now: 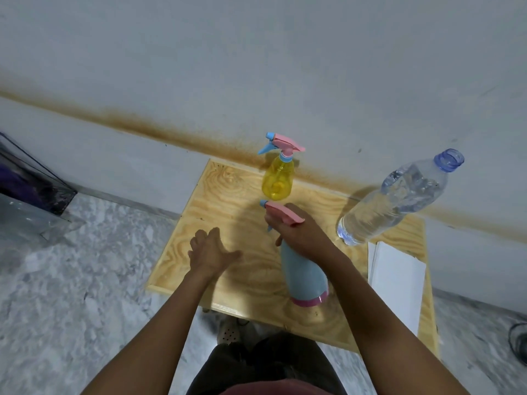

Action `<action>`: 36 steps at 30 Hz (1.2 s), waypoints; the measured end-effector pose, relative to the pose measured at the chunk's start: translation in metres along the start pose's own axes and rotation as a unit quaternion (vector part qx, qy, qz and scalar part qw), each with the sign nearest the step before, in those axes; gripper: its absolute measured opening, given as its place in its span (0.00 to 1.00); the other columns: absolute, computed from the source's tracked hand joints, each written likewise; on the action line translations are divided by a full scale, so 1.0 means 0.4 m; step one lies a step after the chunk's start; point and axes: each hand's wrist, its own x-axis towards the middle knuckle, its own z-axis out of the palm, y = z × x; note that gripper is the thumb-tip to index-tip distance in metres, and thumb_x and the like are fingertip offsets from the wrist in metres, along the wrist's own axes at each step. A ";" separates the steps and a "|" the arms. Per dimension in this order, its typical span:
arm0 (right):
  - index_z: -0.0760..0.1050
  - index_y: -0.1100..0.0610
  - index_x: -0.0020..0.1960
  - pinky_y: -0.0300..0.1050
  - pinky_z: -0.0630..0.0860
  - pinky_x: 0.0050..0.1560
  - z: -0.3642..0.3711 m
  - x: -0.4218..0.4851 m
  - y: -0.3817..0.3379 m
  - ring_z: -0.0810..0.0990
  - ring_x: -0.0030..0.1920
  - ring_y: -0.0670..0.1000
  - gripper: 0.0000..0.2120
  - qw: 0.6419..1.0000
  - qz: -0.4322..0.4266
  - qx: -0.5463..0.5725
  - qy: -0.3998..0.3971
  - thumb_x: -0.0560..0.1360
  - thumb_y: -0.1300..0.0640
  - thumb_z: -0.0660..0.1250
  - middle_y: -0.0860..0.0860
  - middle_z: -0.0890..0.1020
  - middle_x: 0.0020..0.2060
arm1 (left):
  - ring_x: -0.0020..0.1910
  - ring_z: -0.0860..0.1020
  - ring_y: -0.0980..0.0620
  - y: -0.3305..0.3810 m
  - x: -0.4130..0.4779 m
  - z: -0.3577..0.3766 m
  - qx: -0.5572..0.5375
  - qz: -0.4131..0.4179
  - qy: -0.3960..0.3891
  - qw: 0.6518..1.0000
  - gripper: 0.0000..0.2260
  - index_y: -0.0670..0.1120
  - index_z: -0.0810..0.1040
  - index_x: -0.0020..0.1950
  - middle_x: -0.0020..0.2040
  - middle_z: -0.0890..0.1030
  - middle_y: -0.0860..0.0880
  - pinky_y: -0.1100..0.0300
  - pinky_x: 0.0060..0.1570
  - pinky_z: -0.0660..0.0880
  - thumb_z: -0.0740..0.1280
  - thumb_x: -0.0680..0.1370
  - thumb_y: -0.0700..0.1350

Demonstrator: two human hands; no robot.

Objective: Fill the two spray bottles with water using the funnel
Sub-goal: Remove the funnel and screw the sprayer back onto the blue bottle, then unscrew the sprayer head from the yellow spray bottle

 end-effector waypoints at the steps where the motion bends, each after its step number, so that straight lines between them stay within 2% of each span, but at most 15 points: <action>1: 0.79 0.57 0.51 0.40 0.79 0.38 -0.004 -0.013 -0.011 0.84 0.34 0.47 0.09 0.999 -0.029 0.023 0.020 0.77 0.51 0.69 0.48 0.83 0.41 | 0.72 0.64 0.43 0.012 -0.007 -0.015 -0.033 0.037 -0.015 0.999 0.40 0.49 0.67 0.74 0.73 0.66 0.44 0.50 0.67 0.66 0.76 0.67 0.62; 3: 0.81 0.53 0.49 0.35 0.76 0.38 -0.009 -0.034 -0.025 0.83 0.35 0.45 0.02 0.994 -0.076 0.057 0.062 0.77 0.56 0.70 0.46 0.84 0.39 | 0.73 0.66 0.50 0.040 -0.042 -0.056 -0.095 0.136 -0.097 0.981 0.40 0.52 0.65 0.76 0.74 0.67 0.50 0.57 0.69 0.66 0.77 0.69 0.58; 5: 0.80 0.45 0.47 0.33 0.75 0.40 -0.009 -0.045 -0.038 0.82 0.37 0.41 0.06 0.988 -0.105 0.065 0.091 0.77 0.57 0.71 0.40 0.84 0.37 | 0.73 0.64 0.58 0.076 -0.091 -0.090 -0.143 0.209 -0.183 0.950 0.43 0.58 0.62 0.77 0.75 0.65 0.58 0.60 0.69 0.65 0.78 0.66 0.60; 6: 0.79 0.42 0.47 0.31 0.74 0.41 -0.007 -0.049 -0.049 0.82 0.38 0.40 0.09 0.986 -0.114 0.069 0.102 0.77 0.57 0.71 0.37 0.84 0.37 | 0.73 0.64 0.61 0.093 -0.111 -0.098 -0.161 0.236 -0.184 0.940 0.43 0.60 0.63 0.76 0.74 0.65 0.60 0.63 0.68 0.64 0.79 0.65 0.61; 9: 0.78 0.41 0.45 0.27 0.71 0.42 0.005 -0.047 -0.071 0.81 0.40 0.35 0.12 0.980 -0.136 0.082 0.116 0.76 0.59 0.71 0.32 0.83 0.38 | 0.65 0.70 0.68 0.139 -0.139 -0.102 -0.224 0.277 -0.103 0.929 0.38 0.61 0.68 0.70 0.67 0.73 0.62 0.77 0.57 0.65 0.81 0.64 0.57; 12: 0.78 0.44 0.44 0.24 0.70 0.41 0.022 -0.036 -0.095 0.80 0.40 0.31 0.12 0.974 -0.154 0.101 0.132 0.75 0.63 0.71 0.29 0.82 0.36 | 0.58 0.76 0.67 0.163 -0.143 -0.109 -0.267 0.294 -0.046 0.917 0.31 0.64 0.71 0.62 0.58 0.79 0.63 0.70 0.55 0.74 0.81 0.65 0.54; 14: 0.78 0.51 0.49 0.25 0.71 0.42 0.034 -0.028 -0.098 0.80 0.42 0.32 0.08 0.968 -0.163 0.119 0.147 0.74 0.62 0.73 0.35 0.83 0.39 | 0.57 0.77 0.65 0.161 -0.143 -0.117 -0.281 0.303 -0.022 0.911 0.29 0.65 0.71 0.60 0.55 0.80 0.62 0.66 0.54 0.77 0.81 0.66 0.49; 18: 0.77 0.54 0.55 0.40 0.78 0.53 0.055 -0.007 -0.084 0.81 0.52 0.43 0.19 0.967 -0.158 0.106 0.168 0.70 0.45 0.74 0.46 0.82 0.49 | 0.58 0.79 0.59 0.147 -0.117 -0.139 -0.301 0.301 0.006 0.905 0.28 0.59 0.74 0.64 0.57 0.81 0.58 0.59 0.55 0.79 0.80 0.67 0.51; 20: 0.78 0.53 0.56 0.47 0.78 0.58 0.057 0.010 -0.072 0.81 0.54 0.47 0.18 0.970 -0.156 0.106 0.152 0.71 0.45 0.73 0.47 0.83 0.50 | 0.58 0.79 0.57 0.136 -0.086 -0.147 -0.292 0.289 0.012 0.911 0.30 0.54 0.74 0.66 0.58 0.81 0.57 0.53 0.55 0.80 0.79 0.65 0.55; 24: 0.78 0.54 0.60 0.33 0.74 0.55 0.029 0.076 -0.051 0.80 0.55 0.44 0.18 0.979 -0.122 0.067 0.148 0.72 0.50 0.75 0.48 0.83 0.52 | 0.55 0.79 0.53 0.130 0.000 -0.178 -0.277 0.253 0.043 0.926 0.30 0.55 0.74 0.64 0.56 0.80 0.55 0.49 0.51 0.81 0.78 0.65 0.56; 26: 0.78 0.54 0.59 0.37 0.75 0.55 0.004 0.126 -0.027 0.80 0.54 0.45 0.17 0.979 -0.077 0.044 0.184 0.73 0.49 0.73 0.48 0.82 0.51 | 0.52 0.79 0.51 0.140 0.057 -0.205 -0.276 0.230 0.063 0.931 0.27 0.56 0.74 0.61 0.54 0.81 0.55 0.49 0.50 0.80 0.79 0.65 0.53; 28: 0.76 0.54 0.62 0.45 0.75 0.58 -0.020 0.179 0.002 0.79 0.56 0.47 0.19 0.978 -0.017 0.031 0.205 0.74 0.49 0.72 0.49 0.81 0.53 | 0.51 0.79 0.49 0.153 0.120 -0.226 -0.275 0.203 0.073 0.937 0.27 0.52 0.75 0.62 0.54 0.81 0.53 0.55 0.48 0.79 0.78 0.65 0.51; 30: 0.73 0.54 0.67 0.43 0.73 0.58 -0.036 0.227 0.023 0.76 0.58 0.47 0.24 0.978 0.023 0.022 0.205 0.74 0.49 0.72 0.50 0.79 0.58 | 0.52 0.78 0.48 0.165 0.180 -0.239 -0.272 0.182 0.075 0.942 0.28 0.48 0.74 0.64 0.55 0.80 0.51 0.60 0.43 0.74 0.80 0.67 0.48; 33: 0.70 0.55 0.70 0.41 0.70 0.57 -0.043 0.289 0.034 0.74 0.57 0.46 0.29 0.974 0.025 0.013 0.223 0.73 0.49 0.74 0.49 0.76 0.58 | 0.52 0.75 0.51 0.182 0.256 -0.241 -0.258 0.177 0.077 0.947 0.30 0.43 0.71 0.68 0.57 0.77 0.50 0.66 0.44 0.69 0.79 0.69 0.42; 36: 0.73 0.55 0.67 0.43 0.71 0.58 -0.023 0.332 0.045 0.74 0.58 0.48 0.27 0.968 0.010 0.001 0.249 0.71 0.50 0.75 0.47 0.75 0.55 | 0.52 0.73 0.53 0.192 0.311 -0.227 -0.259 0.175 0.066 0.948 0.31 0.41 0.69 0.71 0.56 0.74 0.52 0.79 0.38 0.67 0.78 0.70 0.37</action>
